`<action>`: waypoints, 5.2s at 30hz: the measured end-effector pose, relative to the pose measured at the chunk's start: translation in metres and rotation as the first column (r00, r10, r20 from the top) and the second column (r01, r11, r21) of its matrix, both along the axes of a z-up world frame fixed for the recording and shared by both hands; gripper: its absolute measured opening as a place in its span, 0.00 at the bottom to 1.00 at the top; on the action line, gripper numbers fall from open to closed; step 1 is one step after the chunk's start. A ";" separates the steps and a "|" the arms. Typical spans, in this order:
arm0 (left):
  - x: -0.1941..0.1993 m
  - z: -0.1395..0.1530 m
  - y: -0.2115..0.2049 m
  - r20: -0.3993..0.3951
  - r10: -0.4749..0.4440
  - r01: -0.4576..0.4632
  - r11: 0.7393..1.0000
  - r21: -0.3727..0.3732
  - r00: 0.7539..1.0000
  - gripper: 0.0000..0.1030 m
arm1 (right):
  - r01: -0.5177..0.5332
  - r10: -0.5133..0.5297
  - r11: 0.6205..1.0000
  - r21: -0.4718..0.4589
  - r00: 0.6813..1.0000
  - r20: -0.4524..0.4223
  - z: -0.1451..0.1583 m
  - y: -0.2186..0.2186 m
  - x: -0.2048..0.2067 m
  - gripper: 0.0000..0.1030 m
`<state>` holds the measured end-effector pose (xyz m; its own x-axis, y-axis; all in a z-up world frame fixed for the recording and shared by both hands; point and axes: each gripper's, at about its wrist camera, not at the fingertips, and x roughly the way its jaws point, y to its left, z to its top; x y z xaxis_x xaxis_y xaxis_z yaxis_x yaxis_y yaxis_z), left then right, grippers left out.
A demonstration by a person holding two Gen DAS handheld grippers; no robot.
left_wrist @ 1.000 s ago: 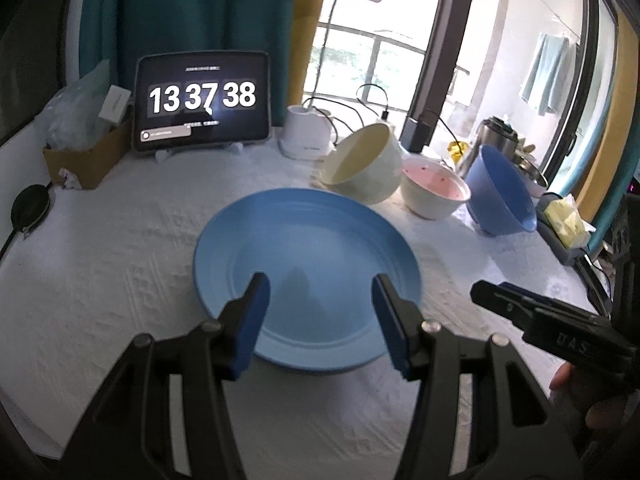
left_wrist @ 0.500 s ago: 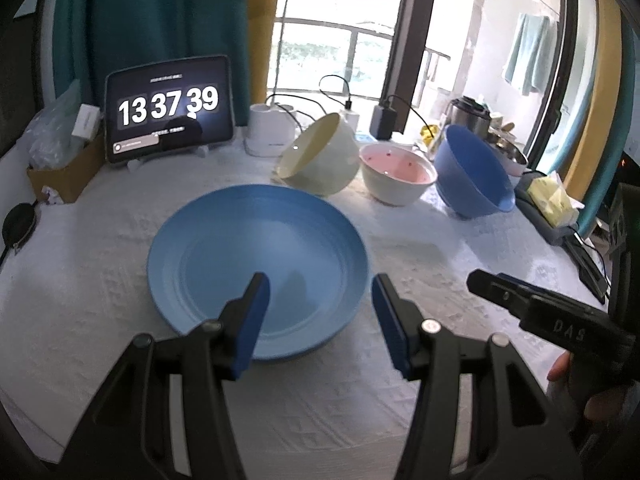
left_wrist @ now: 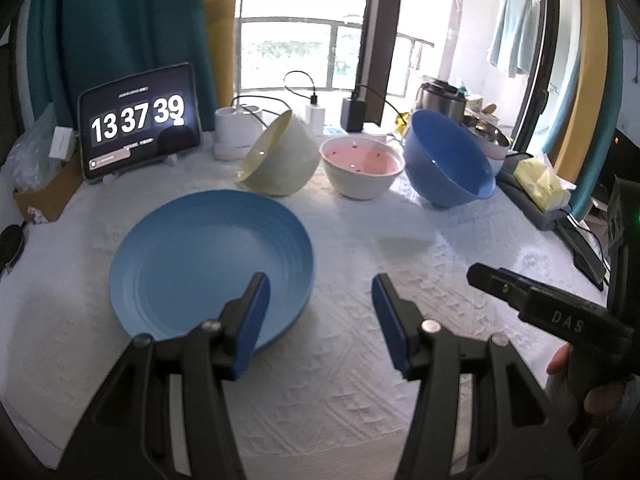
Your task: Organize plates and bowls
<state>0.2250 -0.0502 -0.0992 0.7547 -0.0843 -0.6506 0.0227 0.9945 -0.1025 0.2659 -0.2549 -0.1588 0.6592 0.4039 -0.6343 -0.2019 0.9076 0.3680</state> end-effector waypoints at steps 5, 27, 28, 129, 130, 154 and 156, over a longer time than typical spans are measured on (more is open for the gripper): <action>0.006 0.001 -0.014 0.000 -0.017 0.017 1.000 0.014 1.000 0.53 | 0.017 -0.017 1.000 0.014 1.000 -0.003 -0.002 -0.016 0.004 0.56; 0.047 0.000 -0.068 -0.009 -0.066 0.066 0.997 0.042 0.998 0.53 | 0.066 -0.065 0.997 0.031 0.998 -0.014 -0.006 -0.069 0.027 0.56; 0.048 0.000 -0.069 -0.009 -0.065 0.066 0.997 0.042 0.998 0.53 | 0.065 -0.064 0.997 0.030 0.998 -0.015 -0.006 -0.070 0.029 0.56; 0.159 0.012 -0.086 0.070 -0.193 0.201 0.973 -0.118 0.979 0.12 | 0.157 -0.151 0.987 -0.018 0.972 0.182 0.021 -0.084 0.092 0.17; 0.155 0.013 -0.085 0.069 -0.196 0.203 0.972 -0.119 0.978 0.12 | 0.157 -0.151 0.987 -0.017 0.971 0.186 0.023 -0.083 0.090 0.17; 0.083 0.018 -0.054 0.041 -0.175 0.179 0.978 -0.107 0.984 0.13 | 0.105 -0.103 0.994 -0.005 0.977 0.189 0.026 -0.055 0.026 0.17; 0.078 0.017 -0.053 0.039 -0.173 0.176 0.979 -0.101 0.984 0.13 | 0.102 -0.100 0.995 -0.005 0.978 0.184 0.025 -0.054 0.023 0.17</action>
